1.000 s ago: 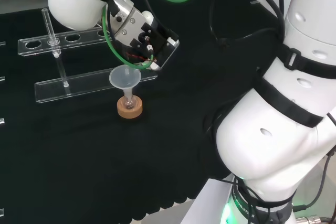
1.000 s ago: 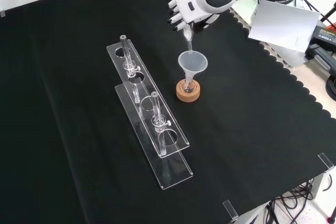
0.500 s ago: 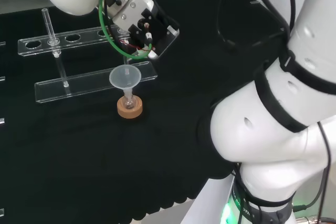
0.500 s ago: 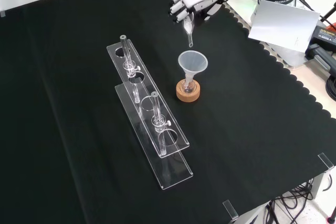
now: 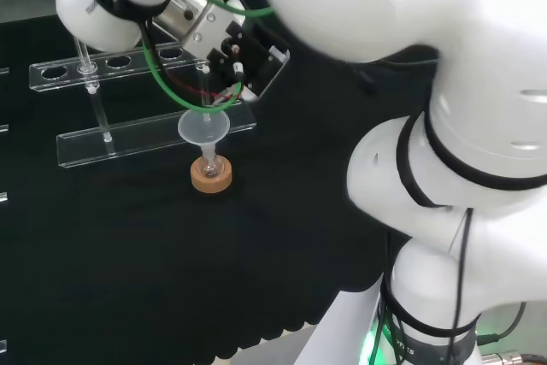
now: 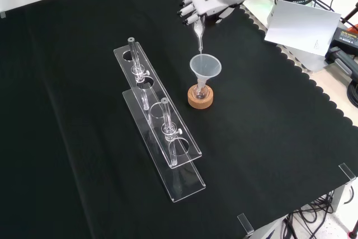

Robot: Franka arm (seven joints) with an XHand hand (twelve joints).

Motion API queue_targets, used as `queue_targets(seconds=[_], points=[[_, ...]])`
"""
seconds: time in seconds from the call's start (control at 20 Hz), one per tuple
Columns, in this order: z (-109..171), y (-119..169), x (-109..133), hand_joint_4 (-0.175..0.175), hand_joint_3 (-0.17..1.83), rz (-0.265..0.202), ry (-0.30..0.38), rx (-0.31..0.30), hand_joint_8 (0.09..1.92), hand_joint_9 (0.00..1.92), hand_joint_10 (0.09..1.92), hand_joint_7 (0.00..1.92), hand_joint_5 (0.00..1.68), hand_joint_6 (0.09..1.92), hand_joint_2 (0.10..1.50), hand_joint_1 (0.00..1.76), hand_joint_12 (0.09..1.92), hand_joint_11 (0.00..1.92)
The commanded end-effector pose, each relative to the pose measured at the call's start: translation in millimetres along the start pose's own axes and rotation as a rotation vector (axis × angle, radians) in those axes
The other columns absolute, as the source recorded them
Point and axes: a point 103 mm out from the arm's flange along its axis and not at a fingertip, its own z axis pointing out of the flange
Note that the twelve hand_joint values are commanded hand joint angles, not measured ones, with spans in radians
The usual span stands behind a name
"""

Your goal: Pour all the NaCl from the weighing funnel into the round-bottom flask.

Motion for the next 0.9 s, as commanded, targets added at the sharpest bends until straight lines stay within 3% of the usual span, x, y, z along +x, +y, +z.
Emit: queue_targets(seconds=[0.05, 0.3, 0.6, 0.9], points=[[5, 3, 14, 0.175, -0.17, -0.045, 0.076, 0.000, 0.59, 1.16, 0.15, 0.73, 1.36, 0.38, 1.04, 1.12, 0.95, 0.95], [0, 1, 14, 0.175, -0.17, -0.042, 0.063, -0.016, 0.59, 1.16, 0.15, 0.73, 1.36, 0.38, 1.04, 1.12, 0.95, 0.96], [-5, -1, 21, 0.175, -0.17, -0.046, -0.013, -0.032, 0.59, 1.16, 0.15, 0.73, 1.36, 0.38, 1.04, 1.12, 0.95, 0.96], [-6, 0, 25, 0.175, -0.17, -0.051, -0.044, -0.015, 0.59, 1.16, 0.15, 0.73, 1.36, 0.38, 1.04, 1.12, 0.95, 0.96]])
